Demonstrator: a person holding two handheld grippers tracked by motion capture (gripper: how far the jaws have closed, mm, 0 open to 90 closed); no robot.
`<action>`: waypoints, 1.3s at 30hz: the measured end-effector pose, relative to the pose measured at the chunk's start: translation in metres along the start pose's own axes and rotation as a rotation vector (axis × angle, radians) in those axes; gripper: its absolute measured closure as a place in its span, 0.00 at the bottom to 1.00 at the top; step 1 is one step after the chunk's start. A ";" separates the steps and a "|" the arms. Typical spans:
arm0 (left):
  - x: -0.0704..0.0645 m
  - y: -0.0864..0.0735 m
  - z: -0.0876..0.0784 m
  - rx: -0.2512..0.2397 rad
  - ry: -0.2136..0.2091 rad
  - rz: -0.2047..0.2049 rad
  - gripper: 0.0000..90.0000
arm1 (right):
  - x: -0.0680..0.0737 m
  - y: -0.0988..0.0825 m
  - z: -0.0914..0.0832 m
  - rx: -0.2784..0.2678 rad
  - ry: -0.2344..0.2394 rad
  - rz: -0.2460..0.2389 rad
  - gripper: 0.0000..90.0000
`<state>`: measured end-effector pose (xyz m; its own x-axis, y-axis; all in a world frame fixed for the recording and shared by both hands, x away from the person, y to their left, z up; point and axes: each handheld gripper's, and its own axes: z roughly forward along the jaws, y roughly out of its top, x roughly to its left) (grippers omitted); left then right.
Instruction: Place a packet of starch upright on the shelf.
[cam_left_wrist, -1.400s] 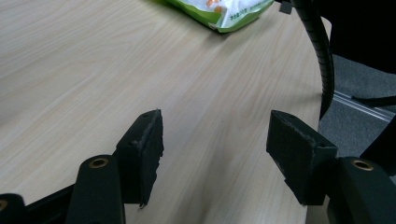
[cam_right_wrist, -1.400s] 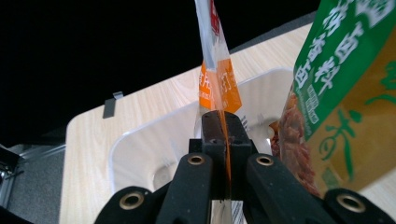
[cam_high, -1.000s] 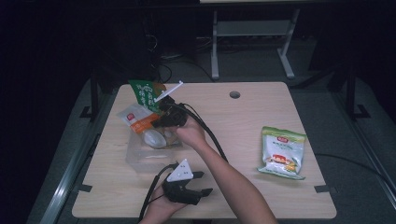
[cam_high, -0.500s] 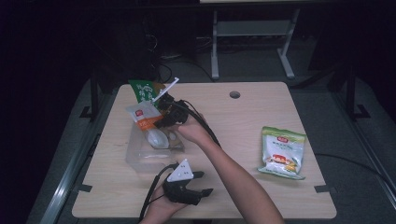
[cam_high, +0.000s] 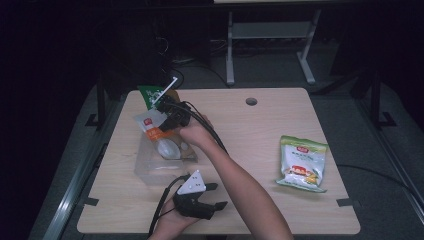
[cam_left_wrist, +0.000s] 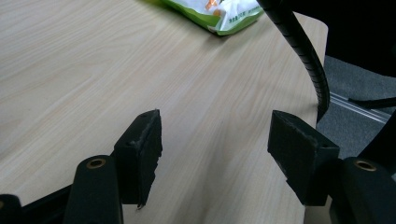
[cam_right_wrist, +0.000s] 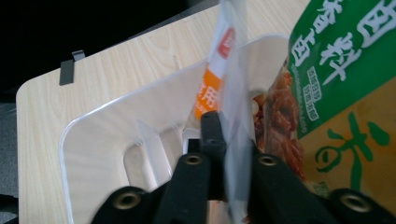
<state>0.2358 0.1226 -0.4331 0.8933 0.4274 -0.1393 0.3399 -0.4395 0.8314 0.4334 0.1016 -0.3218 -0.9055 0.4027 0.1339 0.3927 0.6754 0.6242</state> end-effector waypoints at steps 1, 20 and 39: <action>0.000 0.000 0.000 0.001 0.000 0.001 0.38 | 0.001 0.000 0.000 -0.002 0.008 0.002 0.99; -0.001 0.000 0.000 -0.001 -0.001 0.009 0.38 | 0.009 -0.012 0.000 -0.238 0.146 0.115 1.00; -0.002 -0.001 0.000 0.000 0.000 -0.002 0.38 | 0.008 -0.023 0.003 -0.136 0.005 0.071 0.84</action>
<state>0.2338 0.1217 -0.4334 0.8925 0.4283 -0.1414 0.3419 -0.4382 0.8313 0.4172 0.0915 -0.3374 -0.8772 0.4432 0.1847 0.4303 0.5550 0.7119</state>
